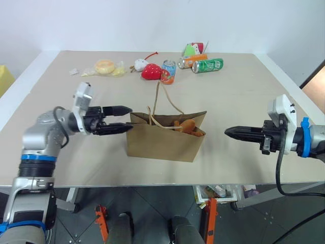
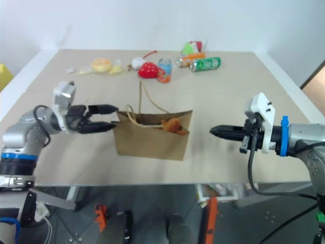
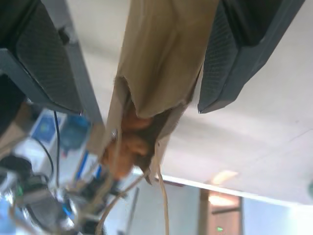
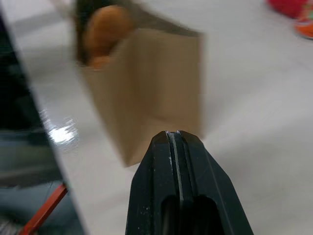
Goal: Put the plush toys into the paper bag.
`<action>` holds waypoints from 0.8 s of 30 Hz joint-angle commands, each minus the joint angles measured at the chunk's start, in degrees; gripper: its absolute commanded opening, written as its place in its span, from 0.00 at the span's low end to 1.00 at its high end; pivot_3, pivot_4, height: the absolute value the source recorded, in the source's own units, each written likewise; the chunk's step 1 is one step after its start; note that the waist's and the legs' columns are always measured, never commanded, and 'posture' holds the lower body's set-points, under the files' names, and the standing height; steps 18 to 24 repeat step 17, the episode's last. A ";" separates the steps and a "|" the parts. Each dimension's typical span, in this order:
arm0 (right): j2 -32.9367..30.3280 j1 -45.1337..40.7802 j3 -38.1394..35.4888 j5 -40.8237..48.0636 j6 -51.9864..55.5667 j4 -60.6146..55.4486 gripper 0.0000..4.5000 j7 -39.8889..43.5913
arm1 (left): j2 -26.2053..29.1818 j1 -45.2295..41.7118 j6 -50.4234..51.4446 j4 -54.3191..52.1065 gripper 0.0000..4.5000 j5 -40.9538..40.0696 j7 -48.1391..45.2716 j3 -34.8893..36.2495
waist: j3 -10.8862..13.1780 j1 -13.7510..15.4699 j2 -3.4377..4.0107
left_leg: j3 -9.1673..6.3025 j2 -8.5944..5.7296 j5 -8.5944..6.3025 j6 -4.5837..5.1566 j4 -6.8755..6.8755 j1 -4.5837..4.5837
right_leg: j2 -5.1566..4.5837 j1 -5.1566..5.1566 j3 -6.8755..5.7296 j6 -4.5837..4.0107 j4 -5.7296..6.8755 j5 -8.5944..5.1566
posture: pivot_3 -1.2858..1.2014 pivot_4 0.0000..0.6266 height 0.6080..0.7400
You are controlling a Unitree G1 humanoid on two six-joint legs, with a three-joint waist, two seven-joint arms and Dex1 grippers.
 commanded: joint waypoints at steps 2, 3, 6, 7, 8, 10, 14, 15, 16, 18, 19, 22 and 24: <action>-2.10 0.56 -1.68 3.17 1.18 -4.22 0.00 1.98 | 6.24 0.78 8.58 -2.97 0.86 -2.40 2.01 2.56 | 0.00 -0.24 0.00 | 0.00 0.00 0.00 0.00 0.00 0.00 | 0.00 -0.01 0.00 -0.02 0.00 0.00 | 0.52 0.24 1.00; -2.31 0.87 -2.12 3.99 1.66 -5.25 0.00 2.12 | 7.70 2.28 9.58 -3.62 0.86 -2.26 2.12 2.62 | 0.00 -0.28 0.00 | 0.01 0.00 0.00 0.00 -0.01 0.01 | -0.01 -0.01 0.00 -0.03 0.00 -0.01 | 0.52 0.24 1.00; -2.48 1.94 -3.91 5.18 2.57 -6.54 0.00 1.29 | 8.96 6.61 11.92 -5.98 0.86 -3.84 6.14 6.67 | 0.00 -0.36 0.00 | 0.05 0.00 -0.01 -0.01 -0.05 0.05 | -0.06 0.00 -0.01 -0.07 0.00 -0.05 | 0.52 0.24 1.00; -2.26 2.33 -4.79 5.32 2.78 -6.22 0.00 0.53 | 8.69 8.14 13.28 -6.92 0.86 -5.37 8.36 9.31 | 0.00 -0.36 0.00 | 0.05 0.01 -0.01 -0.02 -0.06 0.04 | -0.08 -0.02 -0.03 -0.09 0.00 -0.06 | 0.52 0.24 1.00; -2.02 2.72 -5.68 5.43 2.91 -5.80 0.00 -0.13 | 8.56 9.74 14.40 -8.04 0.86 -6.41 10.34 11.22 | 0.01 -0.35 -0.01 | 0.07 0.01 -0.01 -0.02 -0.06 0.02 | -0.11 -0.03 -0.03 -0.09 0.00 -0.07 | 0.52 0.24 1.00; -1.67 3.26 -6.84 5.56 3.04 -5.11 0.00 -1.07 | 8.47 12.05 15.83 -9.68 0.86 -7.34 13.40 13.08 | 0.02 -0.35 -0.04 | 0.07 0.02 -0.01 -0.02 -0.06 0.02 | -0.13 -0.04 -0.06 -0.09 0.00 -0.07 | 0.52 0.24 1.00; -1.36 4.19 -8.55 5.24 2.75 -3.23 0.00 -2.11 | 6.96 16.12 15.34 -13.05 0.86 -8.68 17.88 16.41 | 0.01 -0.24 -0.05 | 0.14 0.01 -0.02 -0.04 -0.05 0.04 | -0.24 0.00 -0.12 -0.12 -0.01 -0.06 | 0.52 0.24 1.00; -1.49 4.48 -8.86 4.86 2.43 -2.25 0.00 -2.13 | 6.47 16.74 15.33 -13.61 0.86 -8.98 19.12 17.02 | 0.01 -0.24 -0.05 | 0.19 0.01 -0.02 -0.04 -0.04 0.04 | -0.28 0.00 -0.12 -0.12 -0.01 -0.05 | 0.52 0.24 1.00; -1.65 4.83 -9.24 4.62 2.12 -1.37 0.00 -2.02 | 6.24 17.34 15.59 -14.12 0.86 -9.14 20.23 17.25 | 0.01 -0.23 -0.05 | 0.27 0.00 -0.02 -0.03 -0.04 0.04 | -0.35 -0.01 -0.13 -0.13 -0.01 -0.05 | 0.52 0.24 1.00; -1.78 5.14 -9.56 4.52 1.89 -0.77 0.00 -1.88 | 6.07 17.78 15.93 -14.45 0.86 -9.46 20.99 17.46 | 0.01 -0.23 -0.05 | 0.32 -0.01 -0.02 -0.03 -0.04 0.04 | -0.38 -0.01 -0.13 -0.13 -0.01 -0.04 | 0.52 0.24 1.00; -1.78 5.14 -9.56 4.52 1.89 -0.77 0.00 -1.88 | 6.07 17.78 15.93 -14.45 0.86 -9.46 20.99 17.46 | 0.01 -0.23 -0.05 | 0.32 -0.01 -0.02 -0.03 -0.04 0.04 | -0.38 -0.01 -0.13 -0.13 -0.01 -0.04 | 0.52 0.24 1.00; -1.78 5.14 -9.56 4.52 1.89 -0.77 0.00 -1.88 | 6.07 17.78 15.93 -14.45 0.86 -9.46 20.99 17.46 | 0.01 -0.23 -0.05 | 0.32 -0.01 -0.02 -0.03 -0.04 0.04 | -0.38 -0.01 -0.13 -0.13 -0.01 -0.04 | 0.52 0.24 1.00; -1.78 5.14 -9.56 4.52 1.89 -0.77 0.00 -1.88 | 6.07 17.78 15.93 -14.45 0.86 -9.46 20.99 17.46 | 0.01 -0.23 -0.05 | 0.32 -0.01 -0.02 -0.03 -0.04 0.04 | -0.38 -0.01 -0.13 -0.13 -0.01 -0.04 | 0.52 0.24 1.00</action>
